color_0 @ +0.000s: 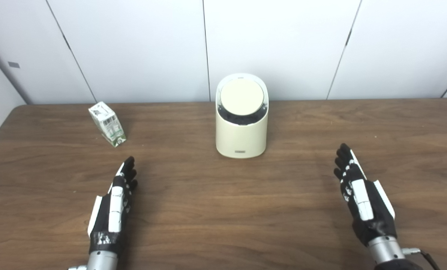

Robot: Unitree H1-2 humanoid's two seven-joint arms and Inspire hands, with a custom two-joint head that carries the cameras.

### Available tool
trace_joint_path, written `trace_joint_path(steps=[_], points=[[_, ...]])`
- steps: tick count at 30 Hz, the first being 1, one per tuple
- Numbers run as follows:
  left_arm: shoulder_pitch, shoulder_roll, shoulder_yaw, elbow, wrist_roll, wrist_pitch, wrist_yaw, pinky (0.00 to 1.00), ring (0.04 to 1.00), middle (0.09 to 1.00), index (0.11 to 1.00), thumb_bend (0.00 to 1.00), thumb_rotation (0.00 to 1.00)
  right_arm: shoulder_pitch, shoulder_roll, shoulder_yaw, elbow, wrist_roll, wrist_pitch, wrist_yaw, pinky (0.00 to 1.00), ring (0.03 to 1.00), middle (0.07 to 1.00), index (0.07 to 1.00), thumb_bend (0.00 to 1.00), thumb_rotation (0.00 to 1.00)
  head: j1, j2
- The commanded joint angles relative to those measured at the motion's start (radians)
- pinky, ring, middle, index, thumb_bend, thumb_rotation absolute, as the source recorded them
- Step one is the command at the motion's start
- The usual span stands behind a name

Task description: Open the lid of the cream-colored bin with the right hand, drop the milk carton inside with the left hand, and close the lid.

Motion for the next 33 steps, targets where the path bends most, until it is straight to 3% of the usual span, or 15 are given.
trace_joint_path(steps=[1, 10, 19, 23, 28, 33], points=[[-0.006, 0.012, -0.001, -0.04, 0.0, -0.038, -0.004, 1.0, 1.0, 1.0, 1.0, 0.58, 1.0, -0.015, -0.001, 0.002, -0.042, -0.003, -0.011, -0.004, 1.0, 1.0, 1.0, 1.0, 0.68, 0.92, 0.0, 0.0], [-0.007, 0.012, -0.001, -0.037, -0.004, -0.041, -0.006, 1.0, 1.0, 1.0, 1.0, 0.58, 1.0, -0.017, 0.004, 0.002, -0.048, 0.0, 0.007, -0.006, 1.0, 1.0, 1.0, 1.0, 0.67, 0.89, -0.002, -0.002], [-0.01, 0.01, -0.006, -0.016, 0.002, -0.055, -0.007, 1.0, 1.0, 1.0, 1.0, 0.56, 1.0, -0.043, 0.012, 0.016, -0.058, -0.041, 0.042, -0.02, 0.99, 0.995, 0.994, 1.0, 0.7, 0.78, -0.004, -0.04], [-0.006, 0.007, -0.013, -0.007, 0.02, -0.059, 0.0, 1.0, 1.0, 1.0, 1.0, 0.56, 1.0, -0.158, 0.007, 0.043, -0.031, -0.122, 0.043, -0.036, 0.9, 0.955, 0.975, 0.985, 0.71, 0.7, -0.016, -0.076], [-0.001, 0.008, -0.016, 0.005, 0.023, -0.069, 0.0, 1.0, 1.0, 1.0, 1.0, 0.54, 1.0, -0.289, 0.029, 0.051, 0.003, -0.196, 0.094, -0.075, 0.9, 0.959, 0.968, 0.972, 0.83, 0.62, -0.022, -0.094], [0.004, 0.003, -0.018, 0.01, 0.028, -0.076, 0.002, 1.0, 1.0, 1.0, 1.0, 0.54, 1.0, -0.409, 0.043, 0.082, 0.05, -0.294, 0.124, -0.114, 0.9, 0.921, 0.929, 0.939, 0.88, 0.55, -0.025, -0.102]])
